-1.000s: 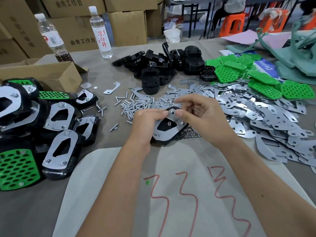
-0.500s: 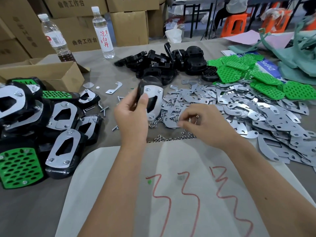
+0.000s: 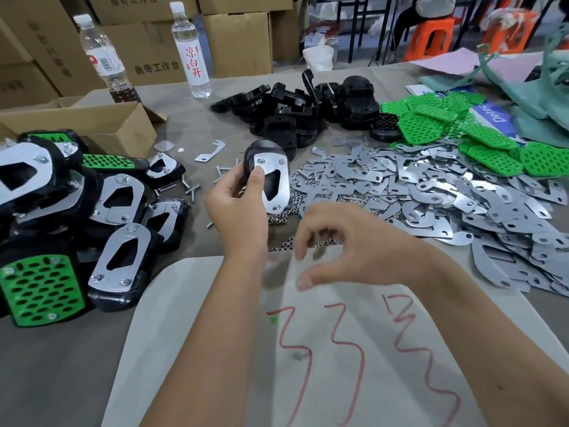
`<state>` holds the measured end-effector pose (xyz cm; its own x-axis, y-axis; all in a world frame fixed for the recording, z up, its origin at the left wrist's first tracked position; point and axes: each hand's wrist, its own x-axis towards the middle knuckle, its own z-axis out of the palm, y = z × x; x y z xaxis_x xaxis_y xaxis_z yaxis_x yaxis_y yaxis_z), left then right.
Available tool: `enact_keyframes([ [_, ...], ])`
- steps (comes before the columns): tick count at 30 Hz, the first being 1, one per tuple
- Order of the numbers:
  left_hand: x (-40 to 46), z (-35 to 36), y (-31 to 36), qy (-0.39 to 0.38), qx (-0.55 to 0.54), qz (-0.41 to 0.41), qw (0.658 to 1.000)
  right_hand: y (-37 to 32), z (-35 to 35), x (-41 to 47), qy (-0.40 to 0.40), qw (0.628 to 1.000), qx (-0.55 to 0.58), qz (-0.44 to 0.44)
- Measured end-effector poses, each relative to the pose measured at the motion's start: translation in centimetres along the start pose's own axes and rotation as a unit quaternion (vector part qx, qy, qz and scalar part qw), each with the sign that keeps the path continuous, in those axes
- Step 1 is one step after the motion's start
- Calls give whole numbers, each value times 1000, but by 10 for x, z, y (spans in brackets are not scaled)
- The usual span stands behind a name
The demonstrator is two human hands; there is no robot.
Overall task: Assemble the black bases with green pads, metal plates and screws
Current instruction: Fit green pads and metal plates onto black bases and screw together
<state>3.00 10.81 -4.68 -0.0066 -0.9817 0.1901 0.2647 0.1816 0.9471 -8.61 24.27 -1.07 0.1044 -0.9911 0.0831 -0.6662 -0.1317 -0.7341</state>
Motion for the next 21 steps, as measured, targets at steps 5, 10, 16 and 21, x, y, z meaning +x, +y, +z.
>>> enact_keyframes([
  [5,6,-4,-2,22,-14,-10,1000,-24,23,-3,-217,975,44,-11],
  [10,8,-8,-1,40,-22,-16,999,-31,39,1,-195,976,-81,-51],
  [16,10,-12,4,56,-31,-28,998,-34,47,0,-183,978,-69,-69],
  [21,23,-26,16,82,-45,-42,995,-38,71,12,-121,983,-105,-94],
])
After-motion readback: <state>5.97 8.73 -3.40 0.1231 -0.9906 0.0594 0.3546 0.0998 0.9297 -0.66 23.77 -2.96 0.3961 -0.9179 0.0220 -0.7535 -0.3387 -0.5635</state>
